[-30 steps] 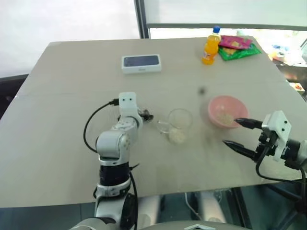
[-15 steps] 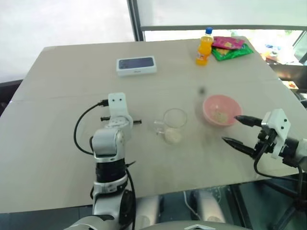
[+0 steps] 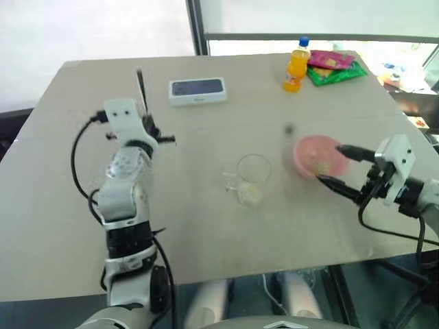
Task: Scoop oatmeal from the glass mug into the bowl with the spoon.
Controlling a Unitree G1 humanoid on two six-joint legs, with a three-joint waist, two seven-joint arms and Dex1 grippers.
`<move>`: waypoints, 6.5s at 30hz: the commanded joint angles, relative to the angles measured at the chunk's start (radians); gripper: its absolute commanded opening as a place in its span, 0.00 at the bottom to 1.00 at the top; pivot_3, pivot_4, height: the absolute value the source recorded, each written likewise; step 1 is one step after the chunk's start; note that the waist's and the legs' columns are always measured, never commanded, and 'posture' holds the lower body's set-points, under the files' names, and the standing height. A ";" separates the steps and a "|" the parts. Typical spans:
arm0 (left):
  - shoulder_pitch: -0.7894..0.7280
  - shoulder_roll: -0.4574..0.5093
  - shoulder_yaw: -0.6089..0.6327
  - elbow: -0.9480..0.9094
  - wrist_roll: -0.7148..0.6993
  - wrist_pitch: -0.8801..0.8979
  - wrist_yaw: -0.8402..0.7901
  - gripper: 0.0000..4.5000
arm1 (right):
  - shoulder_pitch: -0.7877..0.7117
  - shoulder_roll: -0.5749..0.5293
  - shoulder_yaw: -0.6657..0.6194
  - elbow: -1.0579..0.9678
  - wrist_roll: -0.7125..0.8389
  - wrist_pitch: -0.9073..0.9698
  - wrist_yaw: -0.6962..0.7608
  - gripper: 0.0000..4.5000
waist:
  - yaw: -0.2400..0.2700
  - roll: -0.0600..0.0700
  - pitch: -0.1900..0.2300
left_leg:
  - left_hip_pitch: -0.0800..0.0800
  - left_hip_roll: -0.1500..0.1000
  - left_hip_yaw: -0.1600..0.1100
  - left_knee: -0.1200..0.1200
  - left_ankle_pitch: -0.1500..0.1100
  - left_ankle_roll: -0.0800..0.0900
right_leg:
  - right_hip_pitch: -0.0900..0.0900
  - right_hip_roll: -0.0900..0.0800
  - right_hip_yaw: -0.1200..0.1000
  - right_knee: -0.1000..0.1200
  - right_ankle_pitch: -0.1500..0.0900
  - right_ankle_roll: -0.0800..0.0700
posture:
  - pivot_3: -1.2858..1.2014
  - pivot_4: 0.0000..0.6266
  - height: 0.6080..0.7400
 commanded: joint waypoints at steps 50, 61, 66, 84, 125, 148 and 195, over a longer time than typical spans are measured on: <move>0.021 0.108 -0.156 -0.112 -0.223 -0.474 -0.509 0.51 | -0.790 0.455 -0.013 0.348 0.319 0.341 -0.486 0.00 | -0.034 0.004 0.002 | -0.003 0.002 0.008 0.003 -0.002 0.005 | -0.014 0.004 0.008 0.016 0.004 -0.004 | 0.52 0.24 1.00; 0.537 0.204 0.037 -0.451 -0.484 -0.274 -0.526 0.51 | -0.778 0.373 -0.067 0.480 0.225 0.266 -0.472 0.00 | -0.030 0.004 0.003 | -0.003 0.003 0.015 0.003 -0.003 0.007 | -0.016 0.004 0.014 0.016 0.004 -0.004 | 0.52 0.24 1.00; 0.728 0.181 -0.038 -0.526 -0.498 -0.287 -0.573 0.51 | -0.778 0.366 -0.087 0.518 0.198 0.241 -0.484 0.00 | -0.030 0.004 0.003 | -0.002 0.003 0.016 0.003 -0.004 0.007 | -0.015 0.003 0.015 0.016 0.004 -0.005 | 0.52 0.24 1.00; 0.651 0.130 -0.274 -0.239 -0.129 -0.563 -0.583 0.51 | -0.790 0.377 -0.110 0.525 0.157 0.225 -0.512 0.00 | -0.031 0.005 0.002 | -0.002 0.003 0.017 0.003 -0.004 0.008 | -0.015 0.004 0.016 0.016 0.004 -0.005 | 0.52 0.24 1.00; 0.316 0.009 -0.324 0.013 -0.018 -0.571 -0.425 0.01 | -0.767 0.371 -0.107 0.455 0.137 0.202 -0.522 0.00 | -0.030 0.005 0.002 | -0.002 0.003 0.017 0.003 -0.004 0.008 | -0.016 0.004 0.015 0.016 0.004 -0.004 | 0.52 0.24 1.00; -0.022 0.067 -0.364 0.417 0.142 -0.722 -0.440 0.01 | -0.713 0.357 0.215 0.201 0.177 0.341 -0.337 0.00 | -0.029 0.005 0.002 | -0.004 0.002 0.015 0.003 -0.004 0.008 | -0.017 0.003 0.013 0.016 0.004 -0.004 | 0.52 0.24 1.00; -0.080 -0.067 -0.369 0.587 0.147 -0.857 -0.402 0.01 | -0.761 0.560 -0.261 0.376 0.408 0.708 -0.786 0.00 | -0.030 0.005 0.002 | -0.004 0.002 0.015 0.003 -0.004 0.008 | -0.017 0.003 0.013 0.017 0.004 -0.004 | 0.52 0.24 1.00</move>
